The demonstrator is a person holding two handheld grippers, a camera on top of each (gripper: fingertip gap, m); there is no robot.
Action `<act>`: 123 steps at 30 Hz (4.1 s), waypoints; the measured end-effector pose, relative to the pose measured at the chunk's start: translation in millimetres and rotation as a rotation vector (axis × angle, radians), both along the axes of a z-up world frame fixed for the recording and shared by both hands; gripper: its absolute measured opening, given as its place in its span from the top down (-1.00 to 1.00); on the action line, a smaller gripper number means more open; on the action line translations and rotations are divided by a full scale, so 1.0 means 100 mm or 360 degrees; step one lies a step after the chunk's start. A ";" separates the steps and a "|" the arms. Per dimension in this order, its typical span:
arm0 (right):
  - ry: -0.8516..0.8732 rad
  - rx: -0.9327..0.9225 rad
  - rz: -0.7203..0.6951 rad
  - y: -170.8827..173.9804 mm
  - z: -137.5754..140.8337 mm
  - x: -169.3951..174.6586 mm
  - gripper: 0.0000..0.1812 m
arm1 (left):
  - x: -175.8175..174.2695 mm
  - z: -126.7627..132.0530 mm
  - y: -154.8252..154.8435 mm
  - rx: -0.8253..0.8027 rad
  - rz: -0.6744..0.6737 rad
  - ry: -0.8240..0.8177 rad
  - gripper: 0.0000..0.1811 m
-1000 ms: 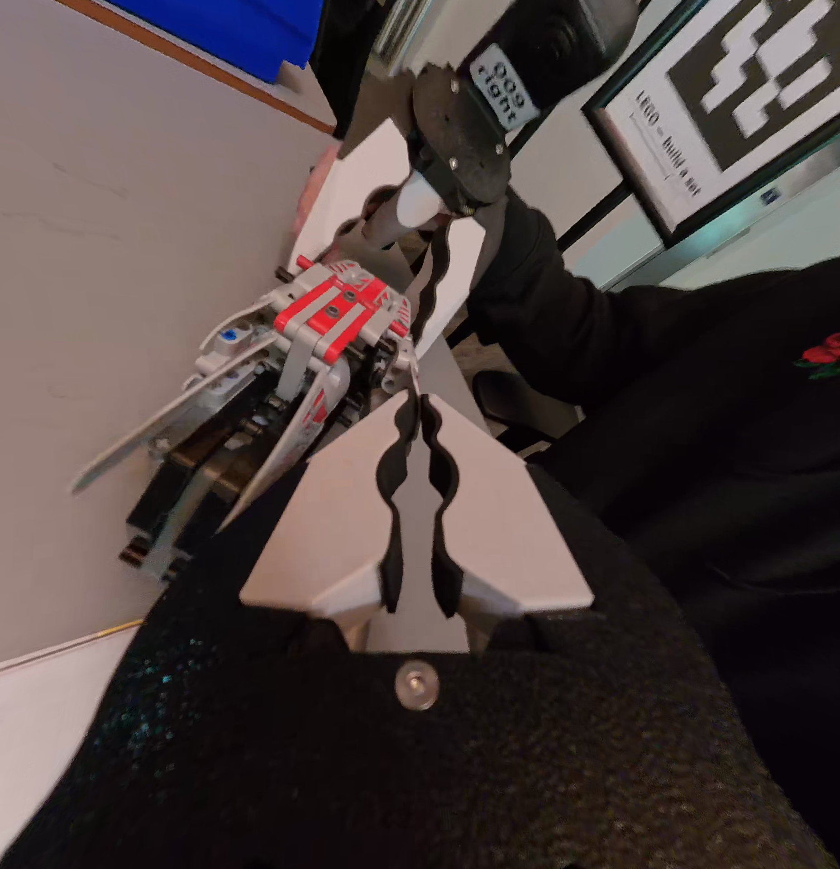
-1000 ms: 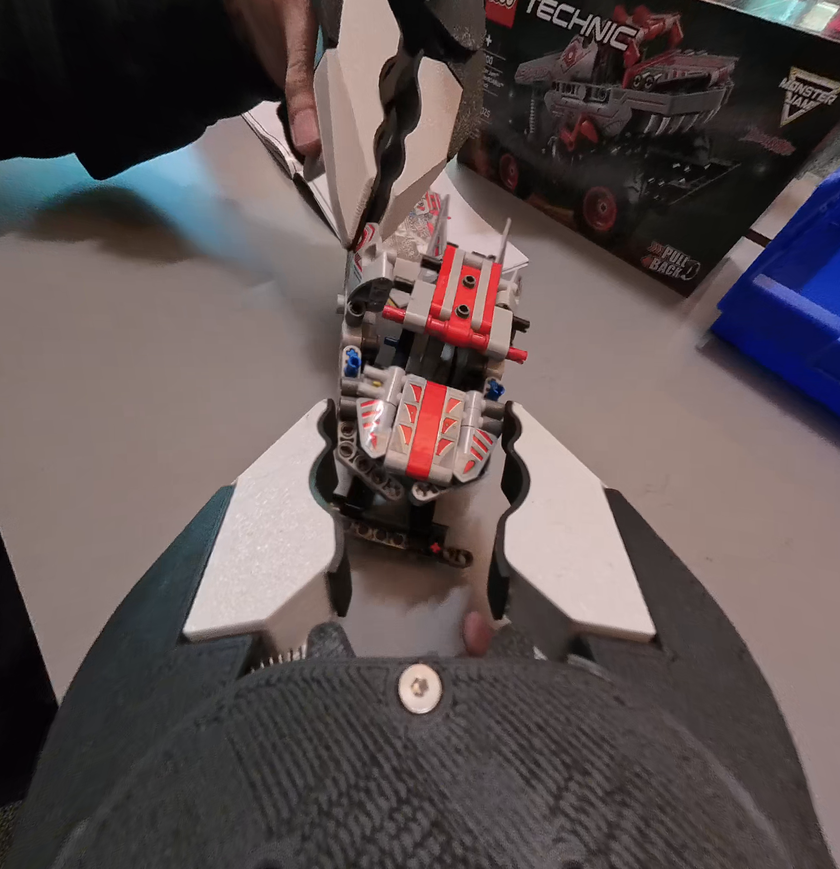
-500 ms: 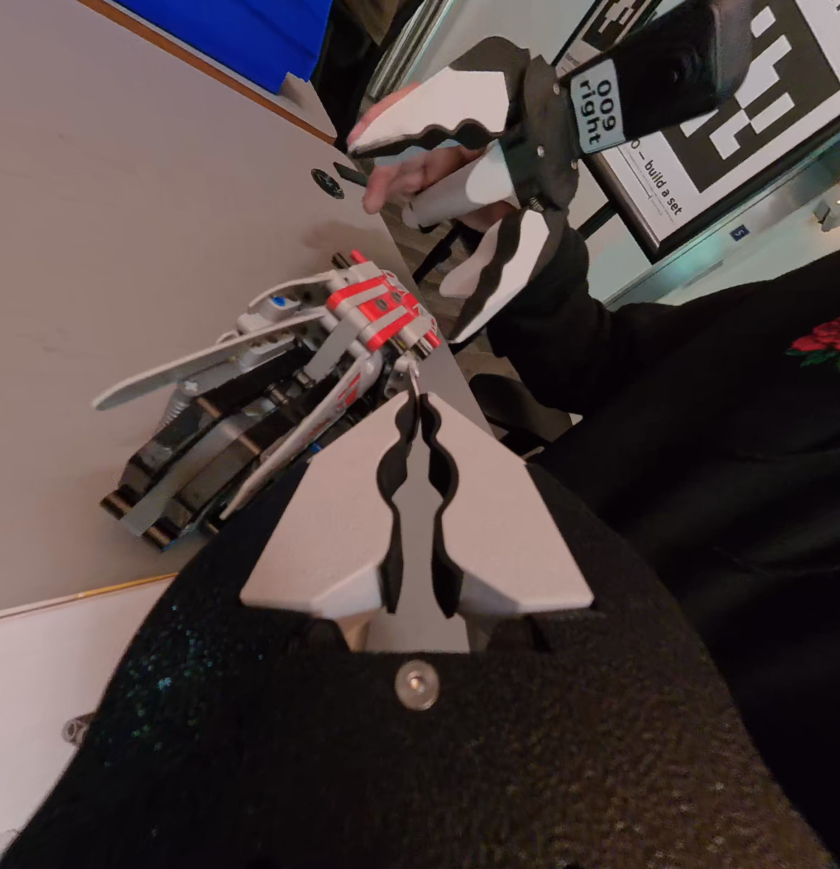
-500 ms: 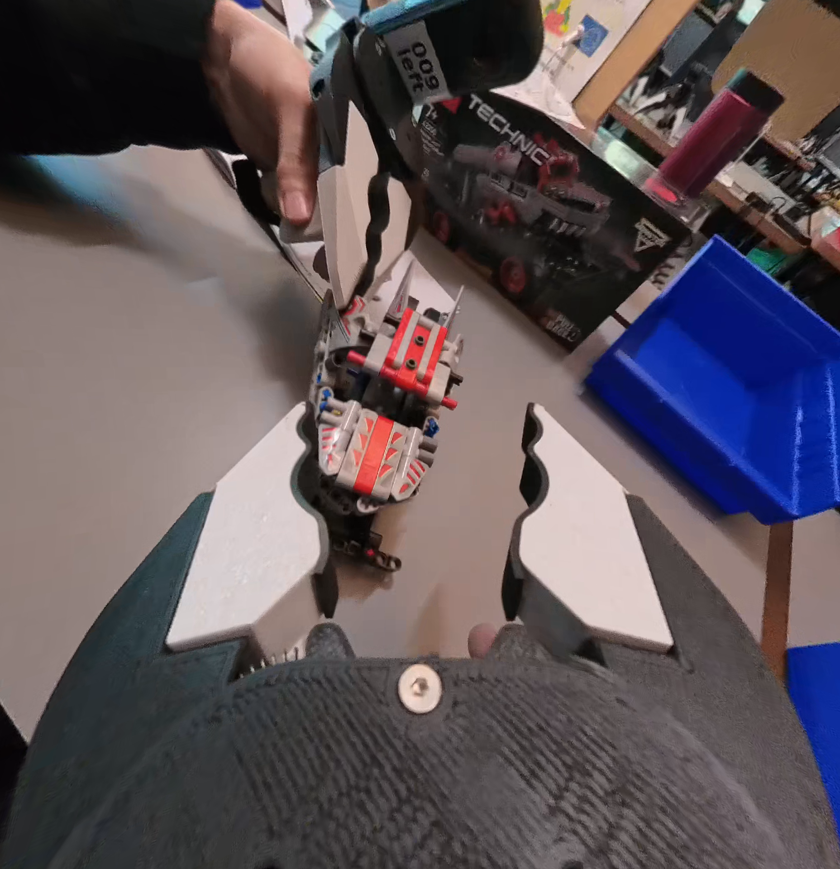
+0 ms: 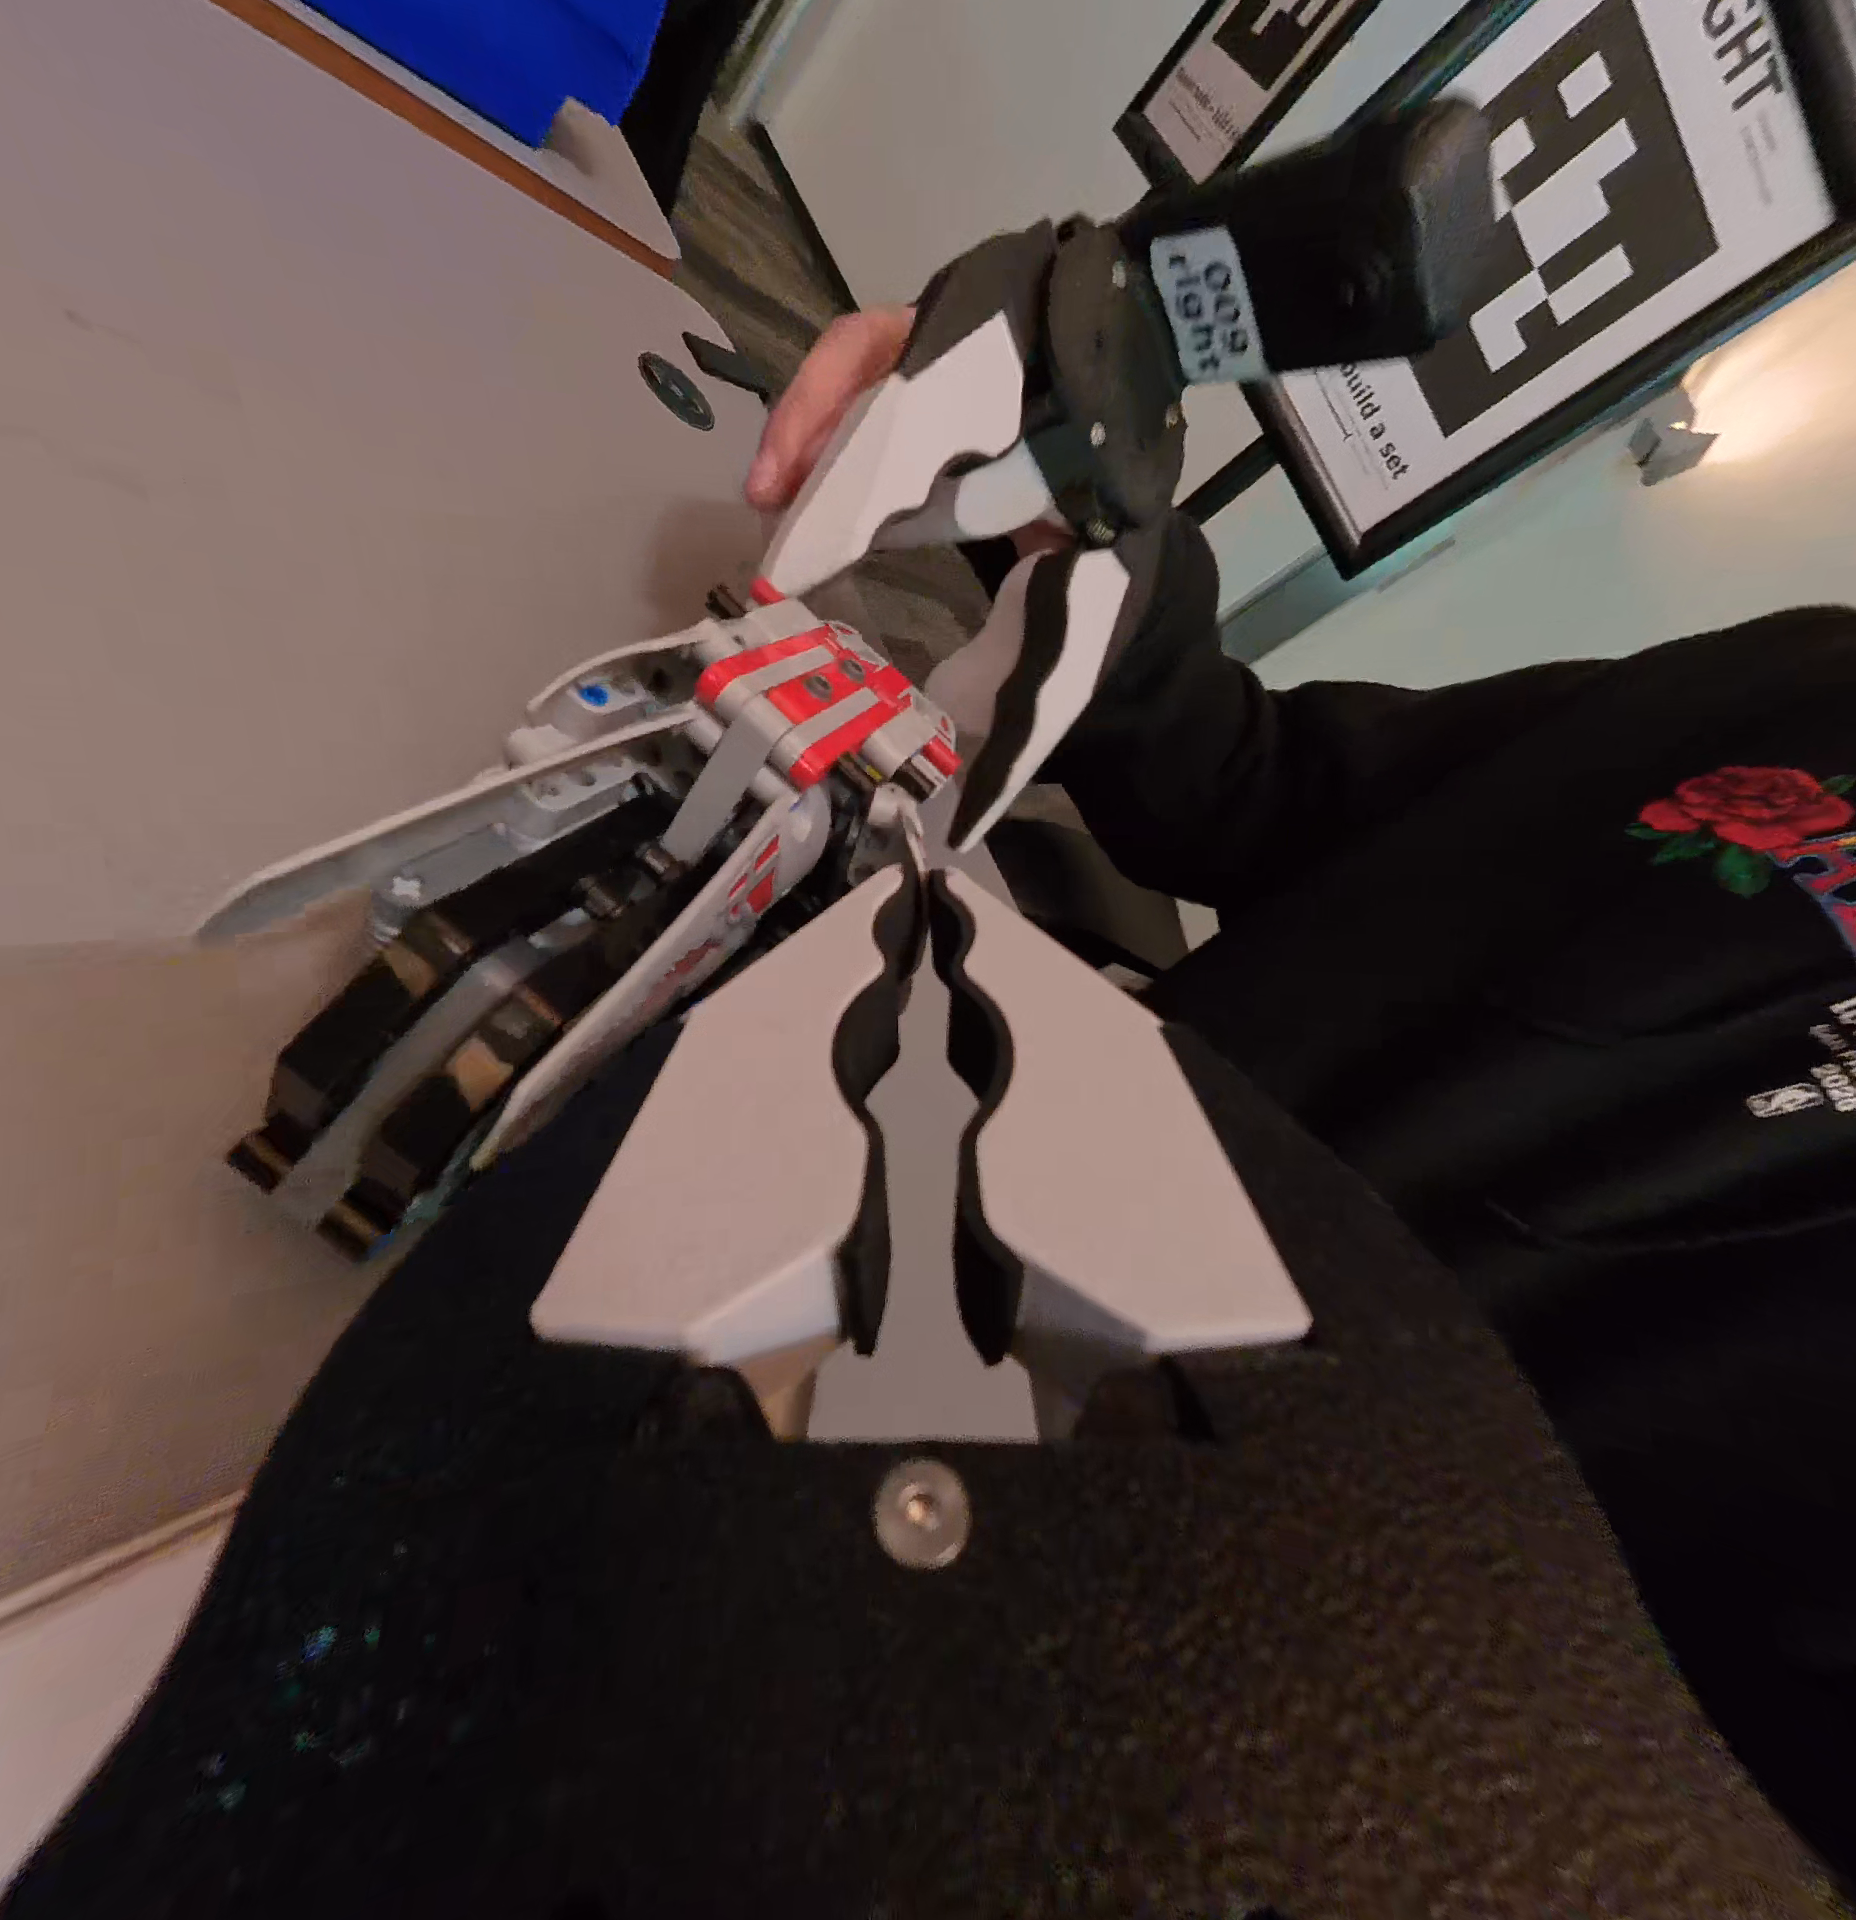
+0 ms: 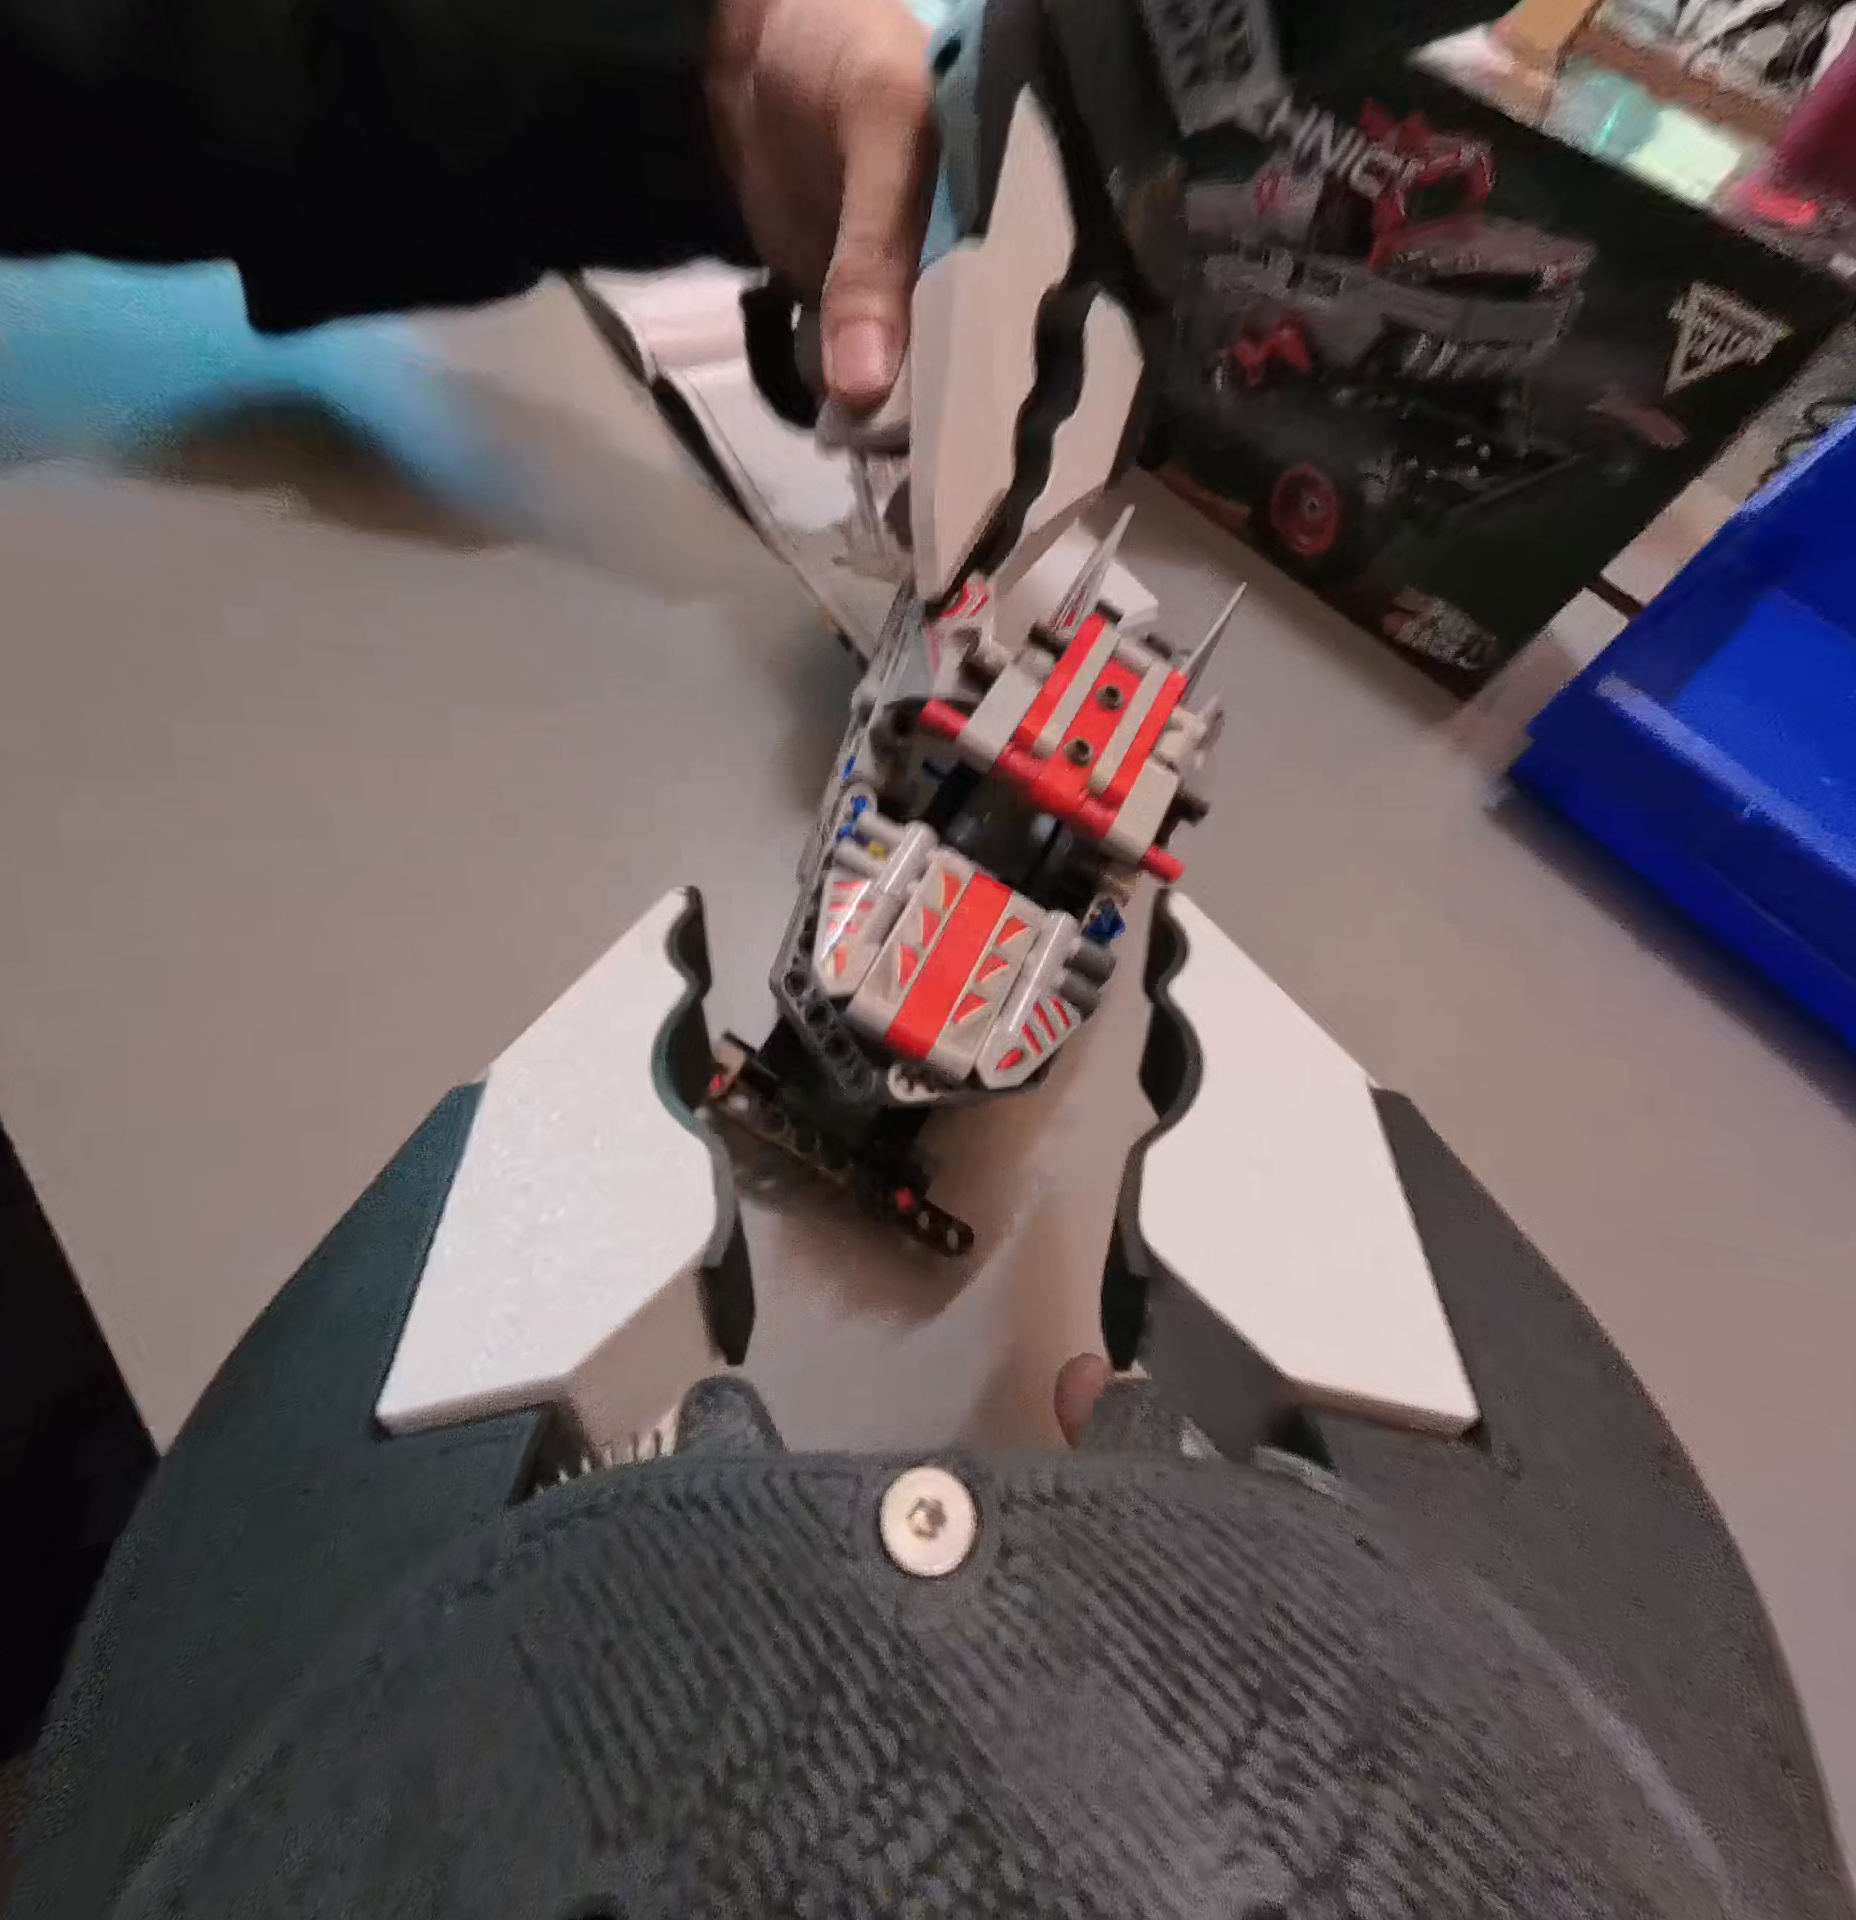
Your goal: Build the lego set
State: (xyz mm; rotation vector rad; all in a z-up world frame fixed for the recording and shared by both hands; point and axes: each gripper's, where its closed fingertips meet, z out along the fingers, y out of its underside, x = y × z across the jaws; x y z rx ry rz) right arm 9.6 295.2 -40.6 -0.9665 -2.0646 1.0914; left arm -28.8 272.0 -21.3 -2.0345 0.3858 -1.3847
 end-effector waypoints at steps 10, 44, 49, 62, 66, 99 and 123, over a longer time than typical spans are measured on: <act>-0.0127 -0.0338 -0.0352 0.42 -0.21 0.04 0.34 | -0.10 0.12 0.56 -0.0255 0.0008 -0.0283 1.00; 0.0092 -0.0142 -0.0557 0.93 0.05 0.09 0.56 | 0.09 0.20 1.40 -0.0528 0.0458 -0.0984 1.00; 0.0310 0.0220 -0.0595 1.05 0.25 0.20 0.55 | -0.06 0.29 1.44 -0.0516 0.0529 -0.1040 1.00; 0.0332 0.0415 -0.0662 1.23 0.23 0.20 0.83 | -0.04 0.31 1.61 -0.0417 0.0616 -0.0706 1.00; 0.0296 -0.0118 -0.0701 1.22 0.33 0.24 0.85 | -0.03 0.40 1.65 -0.0214 0.0592 -0.0573 0.98; 0.0267 -0.0861 -0.1012 1.50 0.10 0.20 0.91 | 0.60 -0.07 1.71 0.0885 -0.0590 0.1582 0.77; 0.0219 -0.0815 -0.0984 1.59 0.04 0.12 1.00 | 0.51 -0.40 1.85 0.0468 -0.1131 0.1703 0.75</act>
